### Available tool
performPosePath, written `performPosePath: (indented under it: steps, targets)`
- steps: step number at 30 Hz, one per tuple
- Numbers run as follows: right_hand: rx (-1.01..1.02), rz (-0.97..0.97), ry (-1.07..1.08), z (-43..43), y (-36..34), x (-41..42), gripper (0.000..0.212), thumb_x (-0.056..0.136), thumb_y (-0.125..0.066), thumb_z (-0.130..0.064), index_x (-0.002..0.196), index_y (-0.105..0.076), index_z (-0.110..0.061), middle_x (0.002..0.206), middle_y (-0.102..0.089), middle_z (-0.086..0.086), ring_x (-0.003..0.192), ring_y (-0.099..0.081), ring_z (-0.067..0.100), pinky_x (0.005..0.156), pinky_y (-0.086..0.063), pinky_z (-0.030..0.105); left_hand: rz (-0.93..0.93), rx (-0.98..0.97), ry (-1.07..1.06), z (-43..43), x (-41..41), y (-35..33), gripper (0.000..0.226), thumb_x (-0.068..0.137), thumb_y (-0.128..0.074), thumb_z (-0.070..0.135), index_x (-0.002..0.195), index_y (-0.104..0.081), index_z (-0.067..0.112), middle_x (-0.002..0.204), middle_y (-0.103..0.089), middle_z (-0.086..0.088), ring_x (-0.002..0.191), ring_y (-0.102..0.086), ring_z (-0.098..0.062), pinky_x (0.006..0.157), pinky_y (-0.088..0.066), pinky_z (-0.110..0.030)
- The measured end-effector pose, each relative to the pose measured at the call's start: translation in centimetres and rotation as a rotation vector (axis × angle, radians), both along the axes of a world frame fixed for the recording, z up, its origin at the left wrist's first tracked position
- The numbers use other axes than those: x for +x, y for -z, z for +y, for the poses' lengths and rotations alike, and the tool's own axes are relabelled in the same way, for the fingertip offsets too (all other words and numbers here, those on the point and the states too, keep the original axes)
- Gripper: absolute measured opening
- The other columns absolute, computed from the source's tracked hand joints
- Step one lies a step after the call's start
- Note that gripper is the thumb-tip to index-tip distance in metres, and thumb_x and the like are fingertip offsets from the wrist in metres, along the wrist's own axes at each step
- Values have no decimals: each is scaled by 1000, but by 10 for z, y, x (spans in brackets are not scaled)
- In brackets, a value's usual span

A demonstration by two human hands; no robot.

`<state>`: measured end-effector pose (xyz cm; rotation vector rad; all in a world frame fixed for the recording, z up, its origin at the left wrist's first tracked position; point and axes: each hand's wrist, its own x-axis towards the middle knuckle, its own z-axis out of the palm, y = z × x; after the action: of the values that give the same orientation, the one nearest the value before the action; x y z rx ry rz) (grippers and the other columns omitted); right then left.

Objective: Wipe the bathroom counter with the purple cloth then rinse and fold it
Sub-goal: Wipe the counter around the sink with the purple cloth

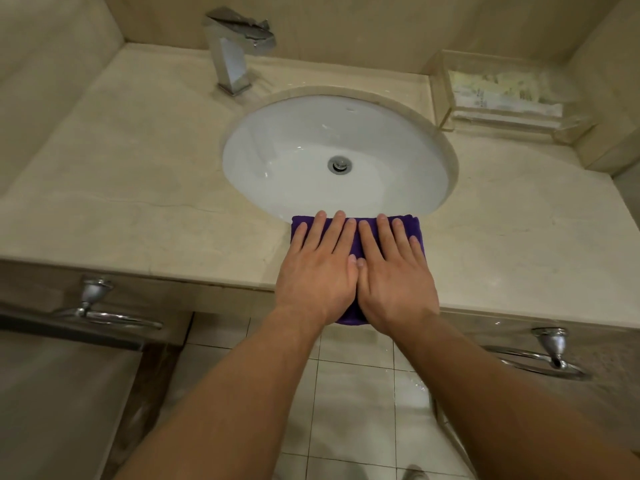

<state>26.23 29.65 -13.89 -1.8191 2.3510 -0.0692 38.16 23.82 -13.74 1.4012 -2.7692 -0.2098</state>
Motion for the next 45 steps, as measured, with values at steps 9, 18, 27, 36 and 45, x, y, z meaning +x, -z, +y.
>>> performPosePath:
  steps: [9,18,27,36,45]
  targets:
    - [9,5,-29,-21,-2,50,68,94,6,-45,159,3,-23,167,7,4,153,11,22,122,5,40,-8,-14,-16,-19,50,0,71,91,1,41,157,-16,19,164,-15,0,152,-6,-22,123,-8,-43]
    - [-11,-18,-34,-24,-2,67,59,103,-7,-41,159,1,-24,167,5,4,153,10,21,123,5,39,-25,-52,-26,-25,68,2,72,90,1,40,156,-18,19,164,-17,-1,151,-9,-24,123,-7,-43]
    - [-35,-91,-65,-21,-1,58,57,105,-14,-41,159,-2,-25,167,4,1,153,10,19,123,6,38,-55,-100,-71,-21,61,6,66,95,-9,39,155,-25,17,162,-24,-3,150,-16,-26,121,-10,-44]
    - [-59,-84,-84,3,1,17,57,105,-15,-41,159,-6,-26,168,1,0,153,7,18,124,3,38,-81,-97,-91,7,22,3,69,93,-4,40,156,-20,17,163,-20,-2,151,-12,-27,122,-10,-46]
    - [-87,-29,-55,31,6,-33,58,104,-11,-41,159,-9,-25,167,-5,1,154,1,19,124,-2,39,-72,-60,-62,31,-30,-1,73,89,4,41,157,-13,19,165,-12,0,152,-5,-26,123,-6,-45]
